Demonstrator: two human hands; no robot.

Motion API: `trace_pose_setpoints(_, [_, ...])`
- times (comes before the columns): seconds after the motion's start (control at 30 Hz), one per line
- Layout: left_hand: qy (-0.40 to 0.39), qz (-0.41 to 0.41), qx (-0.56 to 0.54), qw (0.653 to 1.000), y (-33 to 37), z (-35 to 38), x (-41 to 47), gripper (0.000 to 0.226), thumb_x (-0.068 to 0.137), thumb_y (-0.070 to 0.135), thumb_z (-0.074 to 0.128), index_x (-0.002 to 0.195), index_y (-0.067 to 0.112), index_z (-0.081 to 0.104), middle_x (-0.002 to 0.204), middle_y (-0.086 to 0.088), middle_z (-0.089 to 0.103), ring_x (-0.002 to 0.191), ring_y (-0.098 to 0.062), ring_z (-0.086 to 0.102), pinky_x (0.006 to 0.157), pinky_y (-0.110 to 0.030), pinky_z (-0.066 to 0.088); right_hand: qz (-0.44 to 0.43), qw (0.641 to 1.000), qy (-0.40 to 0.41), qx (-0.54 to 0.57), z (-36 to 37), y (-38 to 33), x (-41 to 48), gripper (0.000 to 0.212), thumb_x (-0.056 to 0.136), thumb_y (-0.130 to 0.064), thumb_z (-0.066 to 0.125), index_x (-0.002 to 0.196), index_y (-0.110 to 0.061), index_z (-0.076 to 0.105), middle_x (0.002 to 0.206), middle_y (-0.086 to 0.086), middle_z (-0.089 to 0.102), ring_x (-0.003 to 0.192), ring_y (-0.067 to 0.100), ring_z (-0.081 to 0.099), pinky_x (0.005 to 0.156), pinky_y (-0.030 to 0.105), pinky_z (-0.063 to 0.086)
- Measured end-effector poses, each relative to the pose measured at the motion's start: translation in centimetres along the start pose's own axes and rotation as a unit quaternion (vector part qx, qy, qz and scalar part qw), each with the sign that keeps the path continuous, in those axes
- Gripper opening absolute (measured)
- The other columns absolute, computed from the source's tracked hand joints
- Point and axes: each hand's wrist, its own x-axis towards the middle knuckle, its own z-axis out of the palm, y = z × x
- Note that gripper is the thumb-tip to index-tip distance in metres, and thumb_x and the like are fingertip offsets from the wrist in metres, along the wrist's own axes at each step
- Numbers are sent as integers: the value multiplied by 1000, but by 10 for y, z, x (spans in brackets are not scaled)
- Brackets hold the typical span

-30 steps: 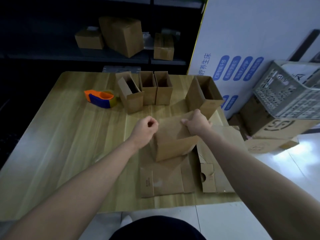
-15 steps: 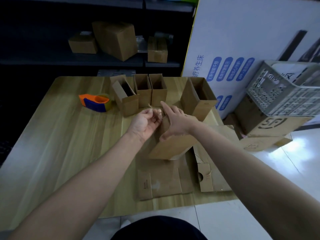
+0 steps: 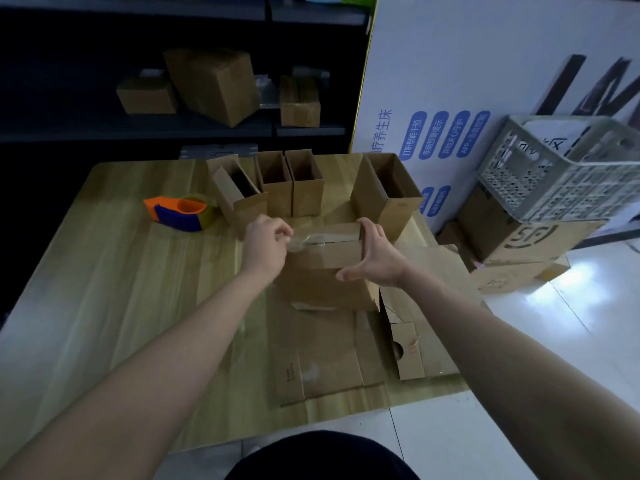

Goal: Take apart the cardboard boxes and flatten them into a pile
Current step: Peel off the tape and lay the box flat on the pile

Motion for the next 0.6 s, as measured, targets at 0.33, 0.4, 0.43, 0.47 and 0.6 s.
trace_pose_setpoints(0.33, [-104,-22,88,990,23,20,-4,39,87,46,59,112,16,58,112,-1,55,100,-19,54,87,-36,50,-6,1000,8,-10,7,2,2,119,61,-31,87,149,-21,8,144,2,24,128,23,37,103,36,43])
trace_pose_setpoints(0.4, [-102,-9,117,988,26,24,-1,25,87,42,62,92,17,59,102,-1,55,89,-18,53,77,-32,47,-7,1000,4,-13,7,1,2,119,61,-30,88,149,-21,8,146,2,23,128,23,36,104,36,43])
trace_pose_setpoints(0.43, [-103,-4,104,989,27,25,1,20,89,34,62,85,15,60,98,-2,58,84,-17,54,73,-30,44,-3,1000,4,-10,6,4,2,119,62,-29,88,149,-20,8,147,3,22,129,23,36,105,36,41])
trace_pose_setpoints(0.47, [-101,-7,77,992,27,26,3,18,90,26,61,80,11,61,94,-4,61,82,-17,55,70,-29,43,3,1000,5,-5,3,7,1,118,62,-29,88,149,-20,9,147,3,23,129,23,36,105,35,41])
trace_pose_setpoints(0.6, [0,-116,-34,993,13,9,10,8,90,11,60,84,6,60,84,-1,59,82,-15,58,56,-15,37,24,999,28,23,-6,26,-8,110,61,-27,88,144,-18,16,139,2,29,124,21,39,101,35,44])
